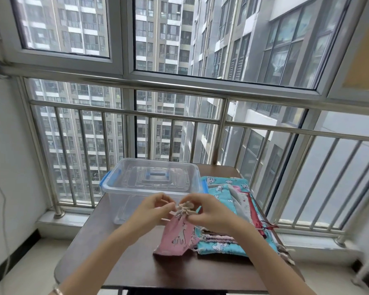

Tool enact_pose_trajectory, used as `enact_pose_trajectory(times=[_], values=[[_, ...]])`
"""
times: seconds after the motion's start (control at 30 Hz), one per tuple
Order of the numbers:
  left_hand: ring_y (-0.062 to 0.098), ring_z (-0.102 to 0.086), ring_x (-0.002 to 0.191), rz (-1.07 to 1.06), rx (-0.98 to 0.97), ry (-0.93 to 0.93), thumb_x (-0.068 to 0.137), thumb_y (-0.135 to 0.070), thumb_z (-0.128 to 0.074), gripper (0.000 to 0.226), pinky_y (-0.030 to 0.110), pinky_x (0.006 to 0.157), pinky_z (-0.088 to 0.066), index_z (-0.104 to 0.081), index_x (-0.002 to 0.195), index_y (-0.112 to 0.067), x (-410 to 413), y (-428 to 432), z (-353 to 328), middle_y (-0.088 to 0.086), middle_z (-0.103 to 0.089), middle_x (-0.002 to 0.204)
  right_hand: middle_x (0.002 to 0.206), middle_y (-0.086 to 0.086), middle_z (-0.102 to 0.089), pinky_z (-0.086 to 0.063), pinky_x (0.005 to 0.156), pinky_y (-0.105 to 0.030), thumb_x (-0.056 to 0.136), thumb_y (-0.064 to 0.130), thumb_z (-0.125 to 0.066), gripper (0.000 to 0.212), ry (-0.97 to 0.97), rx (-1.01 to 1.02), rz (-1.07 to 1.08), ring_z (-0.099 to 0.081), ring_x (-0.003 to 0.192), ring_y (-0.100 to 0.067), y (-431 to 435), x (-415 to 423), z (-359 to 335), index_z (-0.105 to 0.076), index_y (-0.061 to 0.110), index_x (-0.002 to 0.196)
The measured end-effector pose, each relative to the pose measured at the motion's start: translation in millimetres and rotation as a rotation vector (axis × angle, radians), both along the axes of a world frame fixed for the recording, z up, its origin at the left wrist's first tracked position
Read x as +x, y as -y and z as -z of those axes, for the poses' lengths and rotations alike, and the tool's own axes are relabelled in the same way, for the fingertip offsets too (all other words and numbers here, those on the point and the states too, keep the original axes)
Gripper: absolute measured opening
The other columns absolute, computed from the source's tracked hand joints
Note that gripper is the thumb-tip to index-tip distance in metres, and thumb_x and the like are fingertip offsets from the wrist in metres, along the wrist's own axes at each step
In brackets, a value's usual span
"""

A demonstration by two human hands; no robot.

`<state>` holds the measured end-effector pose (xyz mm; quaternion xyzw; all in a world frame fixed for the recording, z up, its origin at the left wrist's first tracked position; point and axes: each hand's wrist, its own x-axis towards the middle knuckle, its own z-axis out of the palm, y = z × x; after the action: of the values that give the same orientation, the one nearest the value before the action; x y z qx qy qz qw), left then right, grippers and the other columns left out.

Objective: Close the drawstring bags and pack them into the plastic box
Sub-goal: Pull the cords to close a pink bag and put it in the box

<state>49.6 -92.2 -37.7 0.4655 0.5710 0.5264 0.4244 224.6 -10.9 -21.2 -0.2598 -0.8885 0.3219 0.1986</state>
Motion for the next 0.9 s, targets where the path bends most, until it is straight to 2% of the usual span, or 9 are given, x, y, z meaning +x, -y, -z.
enact_pose_trajectory(times=[0.1,0.23,0.33,0.4,0.53,0.67,0.77,0.83,0.9], values=[[0.024,-0.069,0.084,0.020,-0.019,-0.001,0.097,-0.015,-0.051,0.022,0.037,0.081,-0.057,-0.057,0.105,0.005,-9,5,-14,0.017,-0.068,0.098,0.088,-0.005,-0.066,-0.047,0.066,-0.020,0.079,0.005,-0.063,0.023,-0.084,-0.008,-0.024,-0.058,0.078,-0.007,-5,-2,-29,-0.066,0.018,0.098],[0.023,-0.069,0.088,0.045,0.032,-0.067,0.101,-0.029,-0.040,0.037,0.037,0.083,-0.057,-0.061,0.105,0.001,-15,2,-37,0.018,-0.069,0.103,0.086,-0.004,-0.061,-0.054,0.072,-0.022,0.084,-0.010,-0.059,0.020,-0.309,-0.111,-0.068,-0.060,0.073,-0.006,-10,-10,-83,-0.059,0.008,0.094],[0.025,-0.068,0.090,0.078,-0.120,0.091,0.100,-0.046,-0.030,0.054,0.032,0.072,-0.057,-0.060,0.112,-0.003,-22,-15,-55,0.017,-0.067,0.105,0.082,-0.006,-0.056,-0.048,0.056,-0.014,0.085,-0.016,-0.051,0.023,-0.466,-0.158,-0.065,-0.057,0.060,0.001,-16,-20,-119,-0.053,0.006,0.091],[0.030,-0.068,0.096,0.197,-0.263,0.240,0.098,-0.054,-0.031,0.060,0.035,0.068,-0.059,-0.058,0.122,-0.005,-29,-25,-66,0.019,-0.066,0.114,0.083,-0.006,-0.057,-0.050,0.058,-0.019,0.086,-0.014,-0.048,0.023,-0.533,-0.158,-0.042,-0.059,0.065,-0.007,-21,-29,-134,-0.050,0.008,0.093],[0.030,-0.068,0.090,0.326,-0.320,0.467,0.085,-0.023,-0.053,0.046,0.036,0.071,-0.060,-0.054,0.125,-0.001,-45,-38,-90,0.023,-0.064,0.109,0.093,-0.012,-0.057,-0.057,0.063,-0.028,0.087,-0.014,-0.047,0.029,-0.569,-0.143,-0.005,-0.061,0.075,-0.017,-40,-40,-144,-0.042,0.010,0.104],[0.024,-0.063,0.085,0.167,-0.297,0.368,0.093,0.002,-0.045,0.044,0.037,0.071,-0.059,-0.048,0.135,-0.013,-85,-69,-94,0.018,-0.053,0.115,0.105,-0.014,-0.052,-0.057,0.061,-0.025,0.088,-0.011,-0.048,0.043,-0.305,-0.008,0.082,-0.059,0.077,-0.021,-71,-40,-134,-0.050,0.022,0.115],[0.020,-0.066,0.074,0.097,-0.349,0.130,0.091,0.007,-0.049,0.048,0.032,0.059,-0.060,-0.047,0.135,-0.013,-105,-87,-88,0.017,-0.053,0.120,0.102,-0.006,-0.058,-0.057,0.071,-0.021,0.087,-0.011,-0.051,0.031,0.063,0.061,0.100,-0.061,0.082,-0.015,-89,-55,-111,-0.058,0.011,0.108],[0.016,-0.062,0.060,0.087,-0.431,-0.069,0.088,0.009,-0.052,0.050,0.024,0.045,-0.053,-0.047,0.134,-0.010,-108,-94,-78,0.017,-0.057,0.111,0.101,-0.005,-0.061,-0.057,0.083,-0.031,0.086,-0.008,-0.054,0.023,0.285,0.076,0.104,-0.063,0.091,-0.022,-98,-72,-90,-0.059,0.011,0.099],[0.016,-0.058,0.060,0.083,-0.540,-0.314,0.086,0.010,-0.054,0.050,0.024,0.048,-0.052,-0.049,0.132,-0.011,-113,-104,-64,0.013,-0.061,0.097,0.108,-0.010,-0.064,-0.057,0.086,-0.034,0.087,-0.002,-0.058,0.017,0.468,0.112,0.087,-0.063,0.093,-0.024,-108,-92,-69,-0.061,0.007,0.101]])
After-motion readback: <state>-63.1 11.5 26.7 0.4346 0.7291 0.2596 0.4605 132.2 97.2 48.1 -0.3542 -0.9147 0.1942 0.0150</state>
